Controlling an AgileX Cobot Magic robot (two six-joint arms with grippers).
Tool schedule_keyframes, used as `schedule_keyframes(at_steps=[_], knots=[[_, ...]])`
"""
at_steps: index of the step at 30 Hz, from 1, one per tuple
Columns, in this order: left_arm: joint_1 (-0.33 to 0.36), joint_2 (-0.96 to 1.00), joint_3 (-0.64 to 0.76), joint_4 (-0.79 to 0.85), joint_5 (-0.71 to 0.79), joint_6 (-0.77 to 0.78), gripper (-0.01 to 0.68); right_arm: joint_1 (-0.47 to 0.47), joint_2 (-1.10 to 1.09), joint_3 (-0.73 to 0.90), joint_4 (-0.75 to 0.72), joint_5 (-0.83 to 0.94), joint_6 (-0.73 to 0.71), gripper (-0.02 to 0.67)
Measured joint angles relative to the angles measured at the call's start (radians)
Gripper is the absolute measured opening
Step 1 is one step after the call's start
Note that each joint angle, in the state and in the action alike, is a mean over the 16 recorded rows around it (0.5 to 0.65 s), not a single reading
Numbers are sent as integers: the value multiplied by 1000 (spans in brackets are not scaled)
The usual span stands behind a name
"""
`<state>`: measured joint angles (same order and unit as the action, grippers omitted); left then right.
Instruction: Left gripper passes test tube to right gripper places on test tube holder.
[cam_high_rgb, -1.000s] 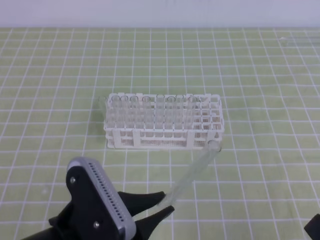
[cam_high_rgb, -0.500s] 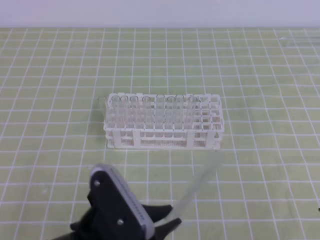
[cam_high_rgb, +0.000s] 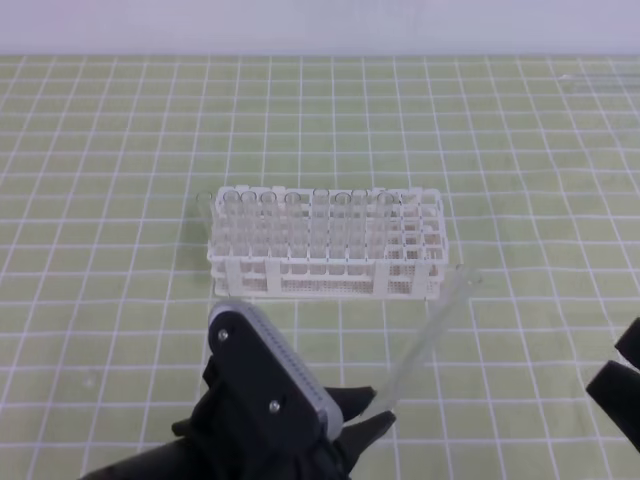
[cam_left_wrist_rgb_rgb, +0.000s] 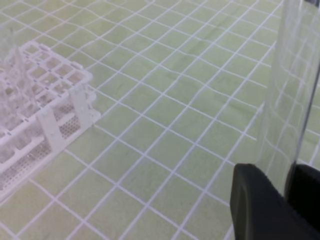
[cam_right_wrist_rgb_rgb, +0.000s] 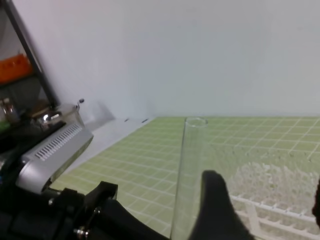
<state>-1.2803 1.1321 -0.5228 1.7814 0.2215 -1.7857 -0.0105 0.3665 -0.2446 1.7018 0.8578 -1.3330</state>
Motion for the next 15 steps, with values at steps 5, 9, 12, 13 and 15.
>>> schedule_keyframes(at_steps=[5, 9, 12, 13, 15], knots=[[-1, 14, -19, 8, 4, -6, 35, 1, 76, -20, 20, 40, -80, 379], [-1, 23, -27, 8, 4, -8, 35, 1, 137, -43, 24, 74, -126, 383], [-2, 27, -32, 8, 4, -8, 35, 1, 183, -63, 25, 106, -158, 383], [-2, 28, -34, 8, 5, -9, 35, 1, 199, -69, 25, 117, -168, 383], [-2, 28, -37, 8, 5, -9, 35, 2, 231, -81, 25, 138, -187, 384]])
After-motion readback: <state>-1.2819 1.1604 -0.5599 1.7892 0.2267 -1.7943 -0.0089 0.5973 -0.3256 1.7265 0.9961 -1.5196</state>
